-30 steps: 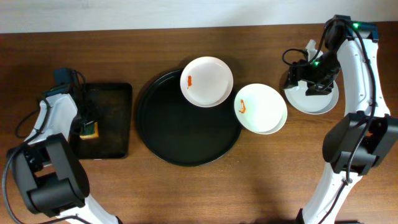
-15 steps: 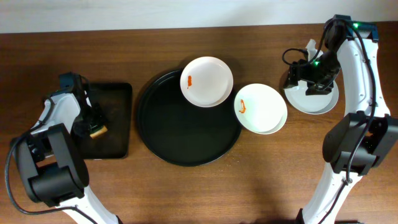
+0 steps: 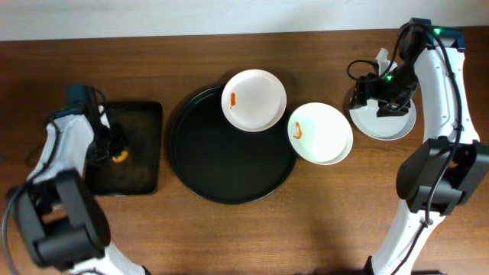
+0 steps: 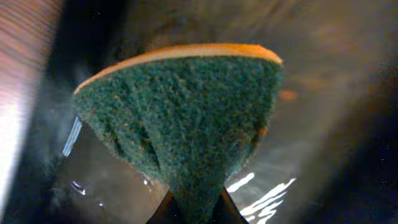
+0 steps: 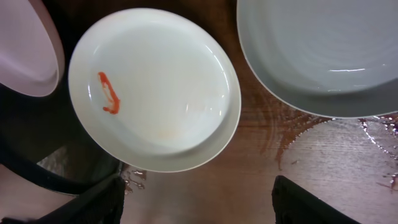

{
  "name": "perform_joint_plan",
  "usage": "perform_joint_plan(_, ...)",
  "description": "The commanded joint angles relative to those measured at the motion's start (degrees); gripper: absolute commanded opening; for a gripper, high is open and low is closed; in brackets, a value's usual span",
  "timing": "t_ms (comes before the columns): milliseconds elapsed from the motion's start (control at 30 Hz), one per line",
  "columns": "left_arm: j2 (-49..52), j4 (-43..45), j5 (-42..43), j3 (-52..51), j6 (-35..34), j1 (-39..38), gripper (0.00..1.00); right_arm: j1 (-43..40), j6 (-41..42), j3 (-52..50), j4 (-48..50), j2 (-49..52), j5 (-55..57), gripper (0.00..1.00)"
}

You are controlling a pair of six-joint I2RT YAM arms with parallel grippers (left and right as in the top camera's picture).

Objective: Clean dirty plates on tray and stack at the side
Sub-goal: 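Grasp the right dirty plate rim with the right gripper, pull it over round tray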

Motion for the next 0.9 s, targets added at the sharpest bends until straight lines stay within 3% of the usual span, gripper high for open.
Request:
perform_joint_plan(0,-6.69,-2.01,4.04,2.23,1.79,0.04,0.0,0.28,-0.79,-1.79,0.04,-0.55,1.31,0.8)
perform_joint_plan(100,-6.64,-3.48,9.4,2.21,4.83,0.04,0.0,0.28,-1.6,-5.62,1.92,-0.55,1.31,0.82)
perform_joint_plan(233,-6.64,-3.67,9.4,2.21,4.81,0.04,0.0,0.28,-0.7,-13.84,4.42,-0.55,0.85,0.69)
perform_joint_plan(300,-6.64,-3.67,9.38,2.21,4.81,0.04,0.0,0.28,1.14,-17.35,5.86,-0.55,0.87,0.68)
perform_joint_plan(600,-6.64,-3.58,9.38,2.21,4.81,0.04,0.0,0.96,2.12,-36.11,30.1,-0.55,0.63,0.6)
perform_joint_plan(633,-6.64,-3.48,9.38,2.21,4.81,0.04,0.0,1.11,2.1,-36.7,31.01,-0.55,0.63,0.53)
perform_joint_plan(667,-6.64,-3.41,9.4,2.21,4.81,0.04,0.0,1.6,2.1,-36.61,31.32,-0.57,0.63,0.28)
perform_joint_plan(700,-6.64,-3.41,9.38,2.21,4.81,0.04,0.0,1.9,2.08,-36.06,31.28,-0.68,0.63,0.12)
perform_joint_plan(867,-6.64,-3.41,9.38,2.21,4.81,0.04,0.0,4.37,1.88,-32.33,28.81,-4.59,0.9,0.04)
